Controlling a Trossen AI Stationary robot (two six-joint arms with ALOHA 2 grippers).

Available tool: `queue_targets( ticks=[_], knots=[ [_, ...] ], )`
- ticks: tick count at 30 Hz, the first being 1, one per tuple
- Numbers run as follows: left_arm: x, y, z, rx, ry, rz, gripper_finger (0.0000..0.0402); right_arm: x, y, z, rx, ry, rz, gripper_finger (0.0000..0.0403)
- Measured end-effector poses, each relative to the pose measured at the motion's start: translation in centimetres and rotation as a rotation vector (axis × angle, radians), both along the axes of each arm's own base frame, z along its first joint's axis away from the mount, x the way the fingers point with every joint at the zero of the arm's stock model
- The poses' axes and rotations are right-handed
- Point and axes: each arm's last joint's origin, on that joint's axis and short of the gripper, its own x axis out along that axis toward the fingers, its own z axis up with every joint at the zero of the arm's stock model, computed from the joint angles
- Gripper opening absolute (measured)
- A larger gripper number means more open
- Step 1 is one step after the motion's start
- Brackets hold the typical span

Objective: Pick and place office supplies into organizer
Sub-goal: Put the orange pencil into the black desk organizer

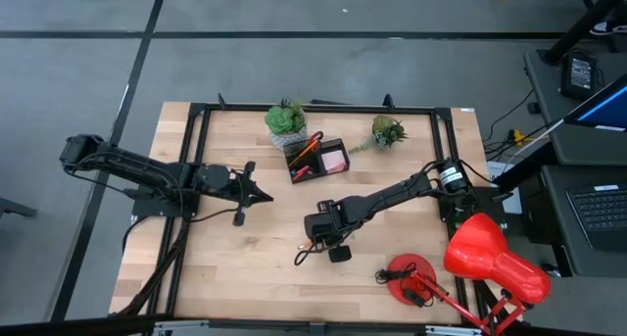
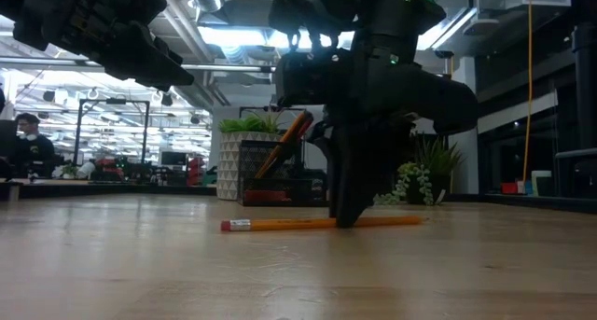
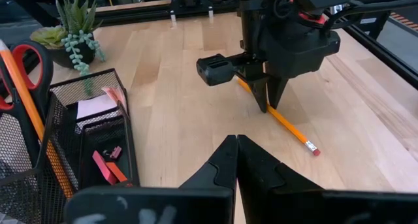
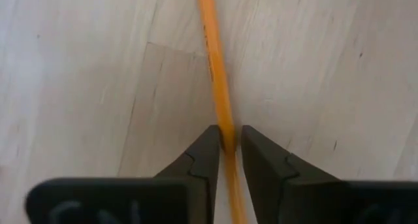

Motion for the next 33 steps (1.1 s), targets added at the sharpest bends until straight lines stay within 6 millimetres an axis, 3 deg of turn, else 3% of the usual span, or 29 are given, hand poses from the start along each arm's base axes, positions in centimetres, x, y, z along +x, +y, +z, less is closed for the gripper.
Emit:
queue_targets(
  ticks=[17,33],
  knots=[
    [0.0,0.0,0.0,-0.001,0.0,0.0,0.0003,-0.04,0.02,-0.01,-0.006,-0.001,-0.001,0.0023],
    [0.0,0.0,0.0,0.007,0.0,-0.003,0.0003,-0.01,0.03,0.06,-0.007,-0.009,-0.001,0.0027]
  ],
)
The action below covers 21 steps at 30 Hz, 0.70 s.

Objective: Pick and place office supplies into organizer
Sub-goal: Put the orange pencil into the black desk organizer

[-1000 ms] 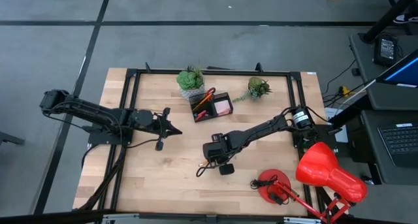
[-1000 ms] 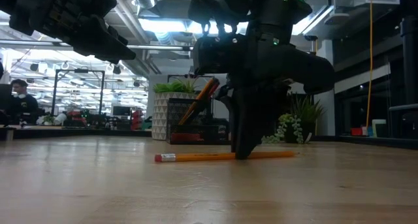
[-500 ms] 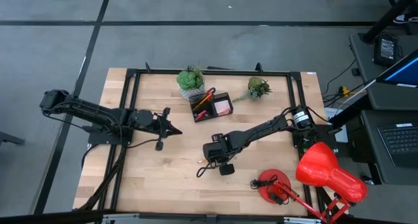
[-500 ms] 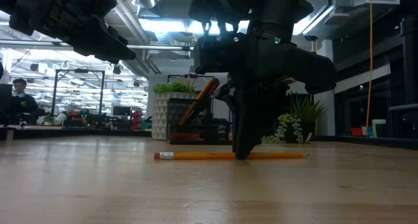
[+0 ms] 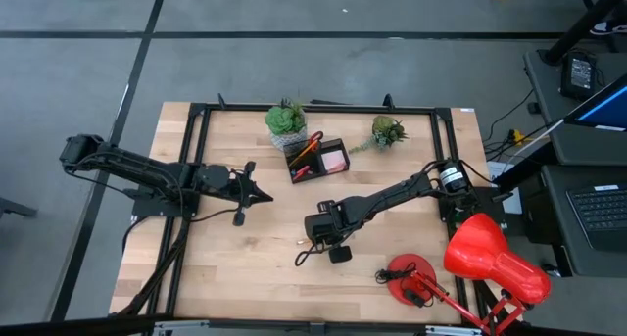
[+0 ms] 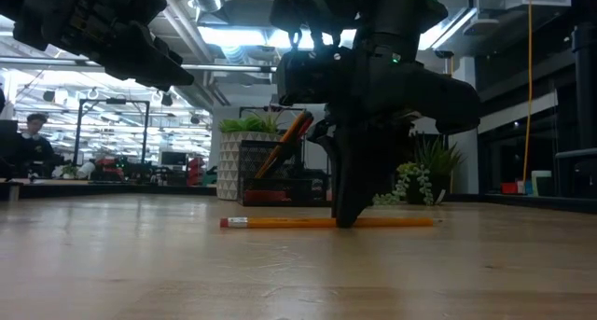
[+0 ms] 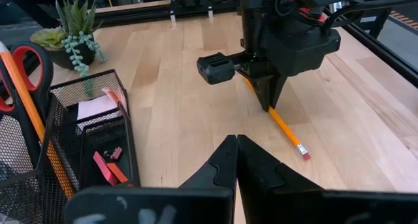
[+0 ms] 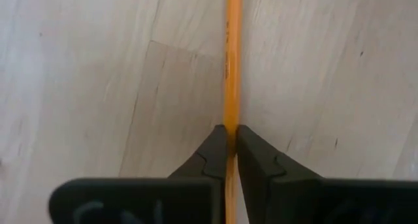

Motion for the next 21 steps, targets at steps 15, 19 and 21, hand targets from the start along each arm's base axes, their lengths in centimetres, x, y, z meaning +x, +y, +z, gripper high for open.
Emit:
queue_targets(
  ticks=[15,19,21],
  knots=[
    [0.0,0.0,0.0,0.004,0.0,-0.002,0.0001,0.2,0.2,2.0,0.026,-0.034,0.003,0.0028],
    [0.0,0.0,0.0,0.01,-0.001,-0.001,0.0003,0.2,0.2,2.3,0.044,-0.04,0.006,0.0028],
    [0.0,0.0,0.0,0.016,-0.002,-0.002,0.0002,0.2,0.2,2.4,0.048,-0.042,0.007,0.0028]
  ],
)
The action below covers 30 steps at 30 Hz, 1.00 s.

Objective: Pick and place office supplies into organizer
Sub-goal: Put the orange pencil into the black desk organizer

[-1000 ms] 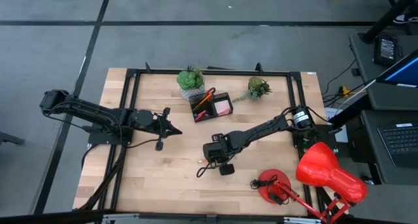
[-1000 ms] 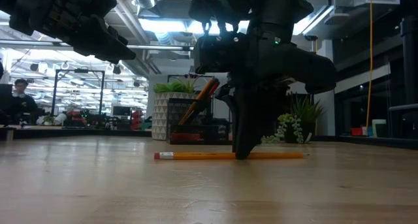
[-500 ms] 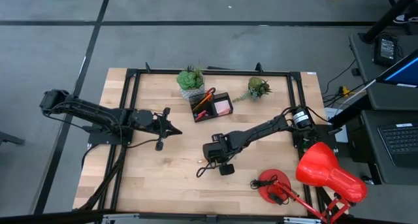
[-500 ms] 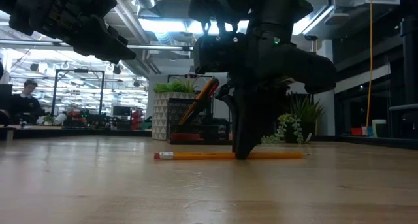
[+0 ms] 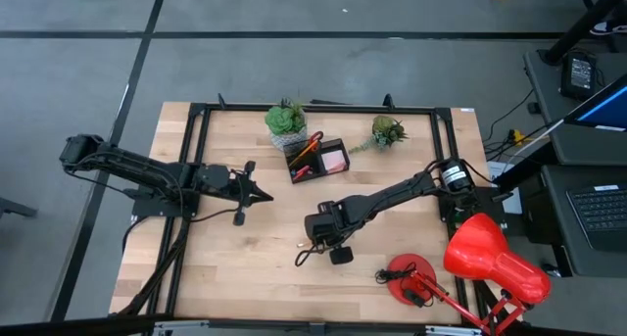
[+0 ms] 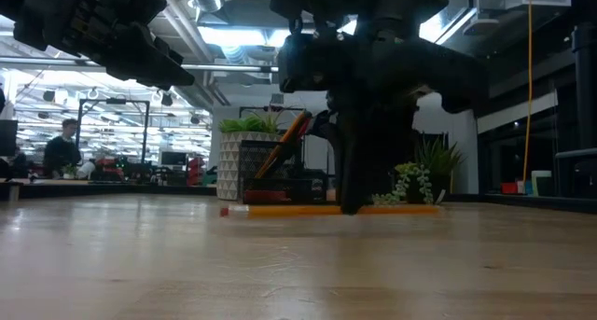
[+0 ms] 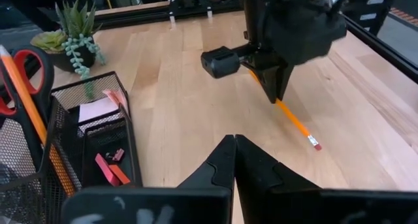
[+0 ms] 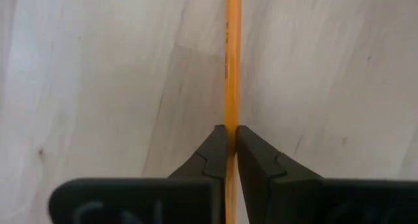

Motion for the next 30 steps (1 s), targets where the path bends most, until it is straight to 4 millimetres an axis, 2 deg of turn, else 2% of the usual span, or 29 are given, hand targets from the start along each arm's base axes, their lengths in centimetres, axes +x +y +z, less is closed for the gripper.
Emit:
queue_targets(
  ticks=[5,11,16,25,30],
  knots=[
    [0.0,0.0,0.1,0.018,-0.007,-0.002,0.0002,-0.2,-0.1,1.7,0.011,-0.044,-0.001,0.0028],
    [0.0,0.1,0.2,0.035,-0.02,0.021,0.0001,-0.7,-0.6,5.3,0.004,-0.148,-0.016,0.0028],
    [-0.2,0.1,1.2,0.082,-0.1,0.003,0.0003,-1.5,-1.4,8.5,-0.052,-0.245,-0.05,0.0028],
    [-1.5,0.3,2.9,0.12,-0.209,-0.008,0.0003,-4.1,-3.4,13.7,-0.065,-0.466,-0.075,0.0028],
    [-1.7,0.3,3.3,0.135,-0.243,-0.012,0.0001,-5.5,-4.2,15.1,-0.053,-0.659,-0.065,0.0028]
  ],
)
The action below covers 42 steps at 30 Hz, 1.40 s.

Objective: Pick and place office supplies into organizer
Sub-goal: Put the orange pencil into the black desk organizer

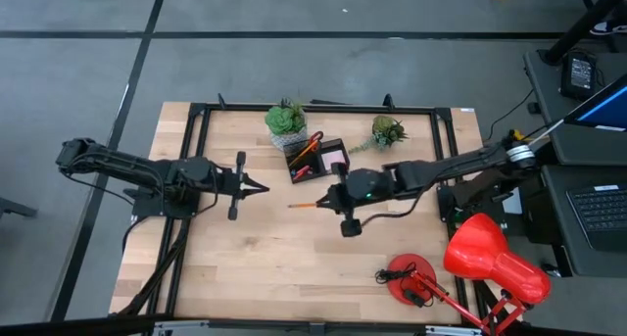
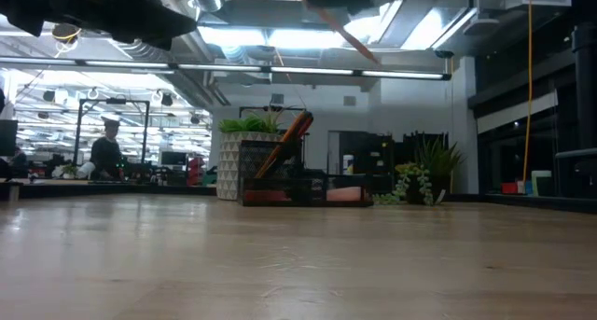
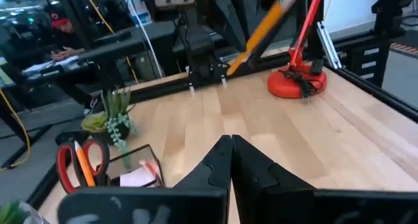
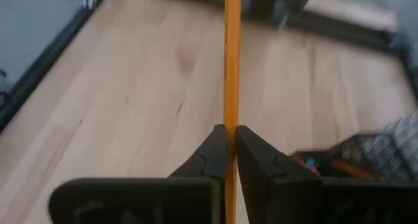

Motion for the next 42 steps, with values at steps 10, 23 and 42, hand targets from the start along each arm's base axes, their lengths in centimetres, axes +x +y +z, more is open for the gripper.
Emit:
queue_targets(
  ticks=[10,23,42],
  knots=[
    [0.8,-0.2,0.9,-0.027,-0.116,-0.044,0.0047,-1.9,-1.6,-1.6,-0.037,-0.328,0.015,0.0028],
    [3.8,-0.5,0.7,-0.075,-0.284,-0.044,0.0162,-2.2,-2.2,-2.7,-0.059,-0.457,0.036,0.0028],
    [9.3,-1.2,2.4,-0.058,-0.346,-0.068,0.0171,-2.1,-2.2,-2.3,-0.079,-0.494,0.046,0.0028]
  ],
)
